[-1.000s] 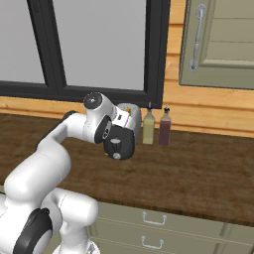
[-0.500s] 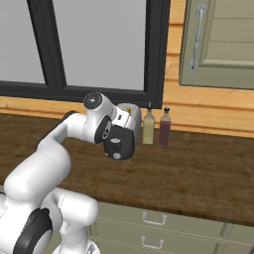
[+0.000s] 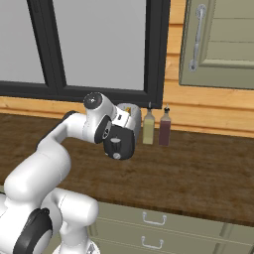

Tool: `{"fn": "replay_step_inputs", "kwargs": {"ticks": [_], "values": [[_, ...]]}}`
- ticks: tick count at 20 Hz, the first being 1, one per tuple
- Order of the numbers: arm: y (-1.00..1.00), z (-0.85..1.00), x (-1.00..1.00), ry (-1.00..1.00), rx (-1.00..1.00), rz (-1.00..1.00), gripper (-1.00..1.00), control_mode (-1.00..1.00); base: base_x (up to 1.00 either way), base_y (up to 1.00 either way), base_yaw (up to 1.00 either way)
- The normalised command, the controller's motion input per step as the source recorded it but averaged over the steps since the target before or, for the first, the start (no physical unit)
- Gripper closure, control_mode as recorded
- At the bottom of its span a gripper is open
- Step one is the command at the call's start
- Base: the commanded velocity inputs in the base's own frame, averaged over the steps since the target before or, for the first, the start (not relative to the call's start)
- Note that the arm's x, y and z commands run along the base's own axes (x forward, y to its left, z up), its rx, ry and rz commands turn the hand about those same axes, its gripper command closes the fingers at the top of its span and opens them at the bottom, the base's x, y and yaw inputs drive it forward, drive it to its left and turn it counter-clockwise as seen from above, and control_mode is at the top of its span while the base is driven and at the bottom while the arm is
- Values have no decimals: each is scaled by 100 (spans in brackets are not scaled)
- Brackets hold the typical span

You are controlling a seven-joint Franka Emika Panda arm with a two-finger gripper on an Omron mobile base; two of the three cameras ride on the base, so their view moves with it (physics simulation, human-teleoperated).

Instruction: Start the toaster. Once the lever pops up, take the bread to the plate on the dining counter.

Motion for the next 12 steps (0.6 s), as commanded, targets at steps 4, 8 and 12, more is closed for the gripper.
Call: {"fn": "replay_step_inputs", "kwargs": {"ticks": [4, 8, 12], "values": [[0, 0, 0, 0, 0, 0, -100, -100, 0, 0, 0], [0, 0, 0, 0, 0, 0, -100, -100, 0, 0, 0], [0, 0, 0, 0, 0, 0, -100, -100, 0, 0, 0]]}}
